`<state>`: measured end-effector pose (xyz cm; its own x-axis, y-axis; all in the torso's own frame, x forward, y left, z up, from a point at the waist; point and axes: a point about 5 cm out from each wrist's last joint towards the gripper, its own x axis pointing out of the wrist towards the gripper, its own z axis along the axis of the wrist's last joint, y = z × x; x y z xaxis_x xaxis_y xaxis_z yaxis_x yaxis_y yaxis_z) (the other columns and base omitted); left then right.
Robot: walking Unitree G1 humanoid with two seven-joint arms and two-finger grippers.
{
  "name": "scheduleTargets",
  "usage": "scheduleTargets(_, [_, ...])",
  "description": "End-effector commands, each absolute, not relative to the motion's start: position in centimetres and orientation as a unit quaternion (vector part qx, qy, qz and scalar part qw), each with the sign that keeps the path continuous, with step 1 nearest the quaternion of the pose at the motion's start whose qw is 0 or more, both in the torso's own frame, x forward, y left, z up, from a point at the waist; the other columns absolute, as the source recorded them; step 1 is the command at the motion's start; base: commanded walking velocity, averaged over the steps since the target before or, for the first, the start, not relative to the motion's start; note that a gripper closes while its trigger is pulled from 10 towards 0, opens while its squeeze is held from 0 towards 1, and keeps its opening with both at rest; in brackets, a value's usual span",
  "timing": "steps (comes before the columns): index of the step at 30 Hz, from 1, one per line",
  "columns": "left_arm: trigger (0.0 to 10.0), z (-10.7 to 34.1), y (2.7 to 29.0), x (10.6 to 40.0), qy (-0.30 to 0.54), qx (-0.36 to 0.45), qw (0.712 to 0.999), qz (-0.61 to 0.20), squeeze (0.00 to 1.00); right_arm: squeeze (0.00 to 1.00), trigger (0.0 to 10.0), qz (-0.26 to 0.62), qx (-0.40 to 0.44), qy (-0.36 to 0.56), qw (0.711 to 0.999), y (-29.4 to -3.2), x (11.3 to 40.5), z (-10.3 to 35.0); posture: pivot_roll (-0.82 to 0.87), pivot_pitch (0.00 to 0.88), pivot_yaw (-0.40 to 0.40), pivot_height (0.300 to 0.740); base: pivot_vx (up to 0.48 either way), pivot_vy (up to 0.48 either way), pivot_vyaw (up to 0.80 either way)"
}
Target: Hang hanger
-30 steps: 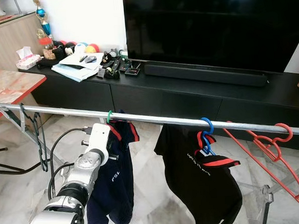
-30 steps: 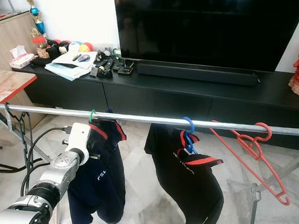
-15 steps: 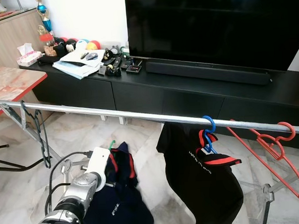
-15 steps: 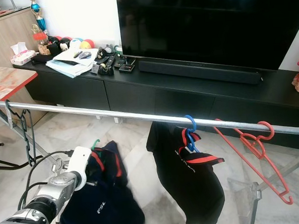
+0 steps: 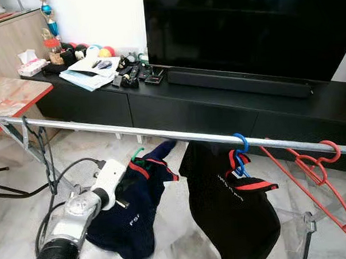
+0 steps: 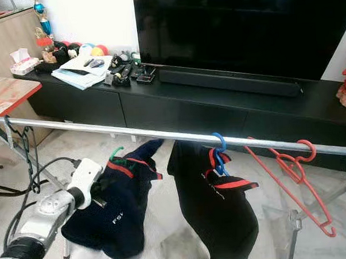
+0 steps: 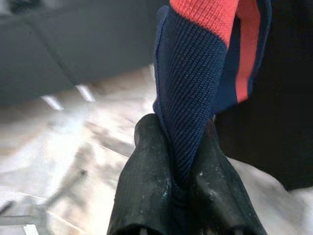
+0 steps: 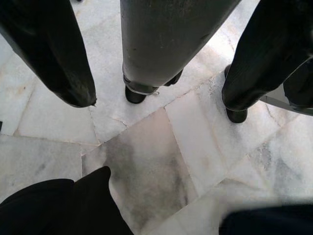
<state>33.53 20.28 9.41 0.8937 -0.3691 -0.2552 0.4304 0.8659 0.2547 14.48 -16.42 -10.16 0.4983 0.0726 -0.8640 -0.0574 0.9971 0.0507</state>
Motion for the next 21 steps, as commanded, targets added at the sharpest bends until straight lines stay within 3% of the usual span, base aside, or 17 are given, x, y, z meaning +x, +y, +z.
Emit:
scheduleTargets(1, [10.0,11.5,20.9,34.3,0.052,0.164,0.969,-0.179,0.0,0.0,10.0,0.035,0.007,0.499,0.866,-16.5,14.4,-10.2,-0.03,0.021,0.009,0.74,0.0,0.0,0.0])
scheduleTargets(7, [10.0,11.6,21.3,35.6,0.072,0.147,0.982,-0.094,0.0,0.0,10.0,0.037,0.005,0.499,0.866,-16.6,14.4,-10.2,-0.05,0.014,0.002,0.74,0.0,0.0,0.0])
scheduleTargets(21, [10.0,12.1,19.9,37.4,0.097,0.1,0.989,-0.058,0.0,0.0,10.0,0.034,-0.001,0.502,0.864,-17.0,14.1,-10.3,-0.07,0.036,-0.011,0.74,0.0,0.0,0.0])
